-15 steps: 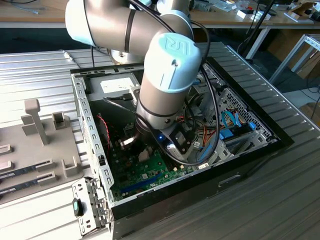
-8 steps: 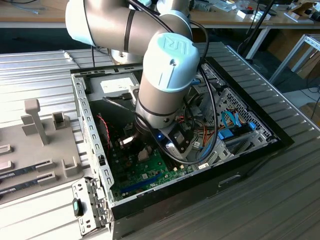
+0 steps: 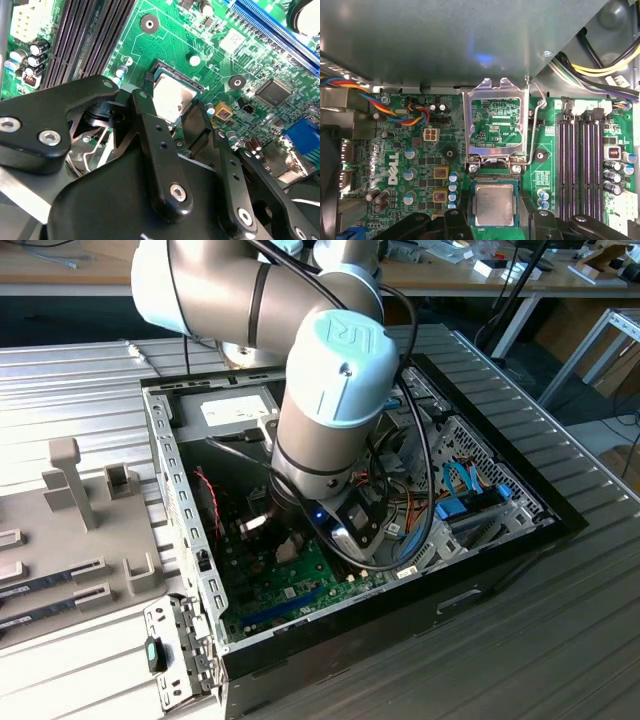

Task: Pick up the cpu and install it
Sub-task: 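Place the cpu into insertion slot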

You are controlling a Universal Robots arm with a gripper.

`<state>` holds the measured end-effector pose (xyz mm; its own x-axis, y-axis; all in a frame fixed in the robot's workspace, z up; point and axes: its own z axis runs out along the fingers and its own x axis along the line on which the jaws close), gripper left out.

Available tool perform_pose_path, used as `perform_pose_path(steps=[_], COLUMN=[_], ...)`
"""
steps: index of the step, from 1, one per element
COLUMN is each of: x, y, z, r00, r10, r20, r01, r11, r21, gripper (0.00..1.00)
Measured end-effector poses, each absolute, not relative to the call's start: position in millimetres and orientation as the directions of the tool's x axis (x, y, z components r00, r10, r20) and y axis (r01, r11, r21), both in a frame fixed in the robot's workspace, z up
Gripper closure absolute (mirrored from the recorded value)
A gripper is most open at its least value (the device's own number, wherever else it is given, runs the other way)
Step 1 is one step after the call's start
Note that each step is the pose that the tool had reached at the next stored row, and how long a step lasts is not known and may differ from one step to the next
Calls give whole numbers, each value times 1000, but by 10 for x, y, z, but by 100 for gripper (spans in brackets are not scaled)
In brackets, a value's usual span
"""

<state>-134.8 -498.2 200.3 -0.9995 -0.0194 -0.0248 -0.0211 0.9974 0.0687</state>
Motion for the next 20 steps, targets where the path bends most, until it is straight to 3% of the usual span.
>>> perform_pose_path(steps=[15, 17, 20], x=[-1313, -1314, -1314], y=[-4987, -4987, -4988], z=[1986, 1987, 2002], r00=[-999, -1000, -1000], r10=[-20, -19, -19], r20=[-25, -25, -25], r01=[-21, -21, -21], r11=[997, 997, 997], r21=[69, 69, 69], gripper=[53, 39, 39])
